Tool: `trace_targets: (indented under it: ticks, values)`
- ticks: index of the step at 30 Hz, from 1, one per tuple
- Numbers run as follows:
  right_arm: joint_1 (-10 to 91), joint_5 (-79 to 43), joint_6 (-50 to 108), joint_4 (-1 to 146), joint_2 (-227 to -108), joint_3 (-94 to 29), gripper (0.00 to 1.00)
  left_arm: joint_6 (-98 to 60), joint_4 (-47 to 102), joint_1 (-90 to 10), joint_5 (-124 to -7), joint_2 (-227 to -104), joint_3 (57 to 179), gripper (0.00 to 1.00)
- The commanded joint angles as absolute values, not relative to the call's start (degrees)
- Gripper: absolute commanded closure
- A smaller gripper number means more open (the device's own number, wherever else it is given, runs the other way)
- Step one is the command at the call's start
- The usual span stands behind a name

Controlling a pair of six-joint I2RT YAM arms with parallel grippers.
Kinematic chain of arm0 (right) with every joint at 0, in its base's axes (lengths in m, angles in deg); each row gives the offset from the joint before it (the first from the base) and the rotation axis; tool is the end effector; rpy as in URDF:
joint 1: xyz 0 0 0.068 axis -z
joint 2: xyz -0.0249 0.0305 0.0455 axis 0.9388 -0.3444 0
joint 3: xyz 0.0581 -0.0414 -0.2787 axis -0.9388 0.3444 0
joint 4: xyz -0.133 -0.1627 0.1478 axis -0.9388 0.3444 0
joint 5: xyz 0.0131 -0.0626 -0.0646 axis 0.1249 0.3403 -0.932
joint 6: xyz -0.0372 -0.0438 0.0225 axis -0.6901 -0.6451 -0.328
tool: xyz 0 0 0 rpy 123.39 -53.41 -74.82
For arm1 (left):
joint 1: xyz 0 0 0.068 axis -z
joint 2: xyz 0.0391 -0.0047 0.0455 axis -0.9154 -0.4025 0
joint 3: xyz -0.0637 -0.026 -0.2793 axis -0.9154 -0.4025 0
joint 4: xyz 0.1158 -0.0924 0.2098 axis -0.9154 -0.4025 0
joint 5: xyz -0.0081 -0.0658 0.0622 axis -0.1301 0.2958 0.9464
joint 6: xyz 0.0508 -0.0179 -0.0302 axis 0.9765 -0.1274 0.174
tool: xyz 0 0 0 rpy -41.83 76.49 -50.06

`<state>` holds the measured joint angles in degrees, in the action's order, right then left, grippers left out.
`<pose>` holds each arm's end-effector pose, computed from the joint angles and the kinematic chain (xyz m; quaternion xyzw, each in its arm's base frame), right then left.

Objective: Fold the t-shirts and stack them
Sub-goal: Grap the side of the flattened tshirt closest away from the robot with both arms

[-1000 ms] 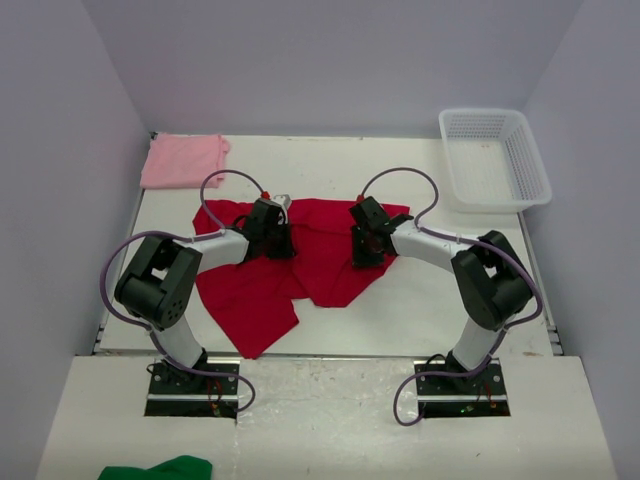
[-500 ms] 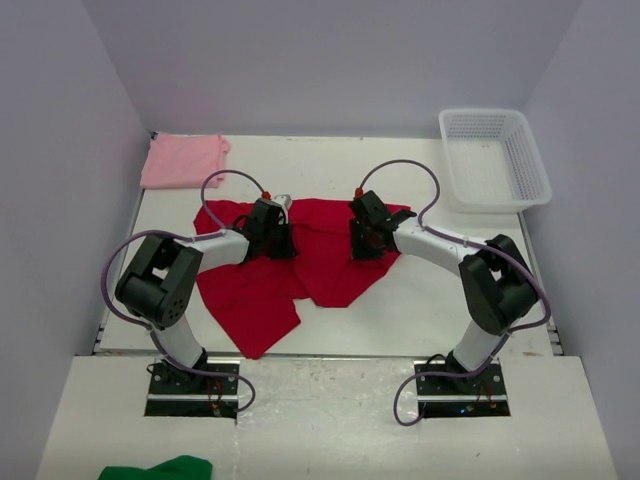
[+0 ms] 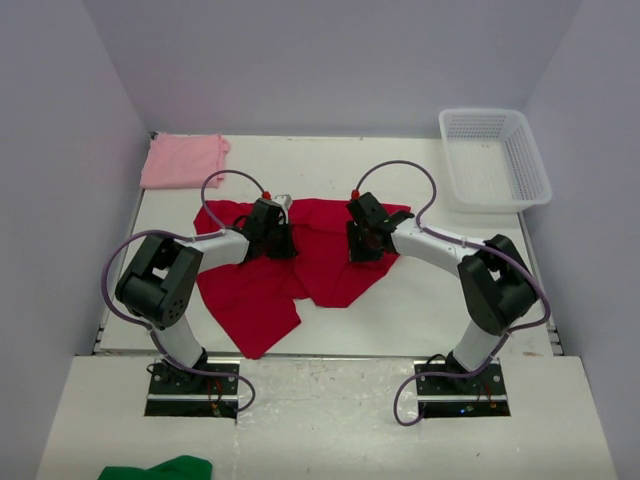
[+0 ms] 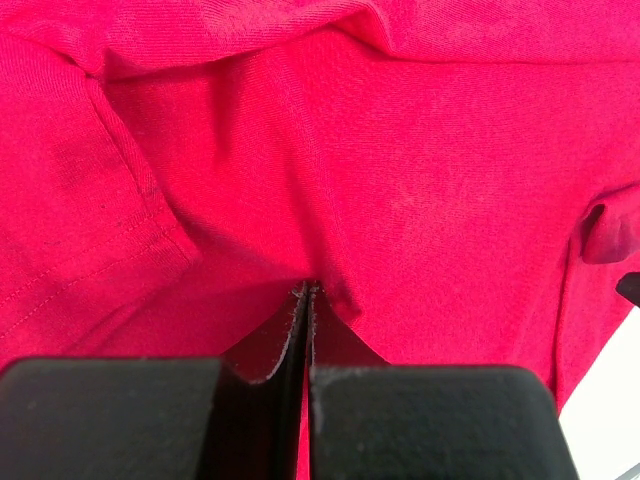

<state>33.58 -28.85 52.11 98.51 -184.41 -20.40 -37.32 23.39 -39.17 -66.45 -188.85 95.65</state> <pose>0.2837 0.2046 0.1969 -0.0475 0.9671 0.1091 0.2248 0.3017 -0.1625 0.1532 -0.0006 0.9400 -0.2252 0.2564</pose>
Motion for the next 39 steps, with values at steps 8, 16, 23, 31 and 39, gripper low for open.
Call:
trace_targets:
  ticks: [8, 16, 23, 31, 39]
  values:
    - [33.55, -32.22, 50.69, 99.02, -188.17, -22.74, 0.65, -35.52, 21.32, -38.58, -67.17, -190.35, 94.81, 1.0]
    - [33.55, -32.84, 51.04, 98.84, -190.89, -23.36, 0.69, -35.34, 21.59, -38.58, -67.52, -190.26, 94.63, 1.0]
    - [33.64, -33.28, 51.66, 99.11, -190.2, -23.27, 0.88, -35.34, 21.94, -38.58, -67.7, -190.53, 94.19, 1.0]
    - [33.46, -36.52, 53.85, 101.64, -183.61, -20.72, 0.94, -35.69, 22.38, -38.58, -67.7, -190.97, 94.1, 1.0]
    - [33.2, -39.43, 57.28, 106.93, -173.76, -16.24, 1.0, -35.87, 22.64, -38.49, -67.79, -192.2, 93.66, 1.0]
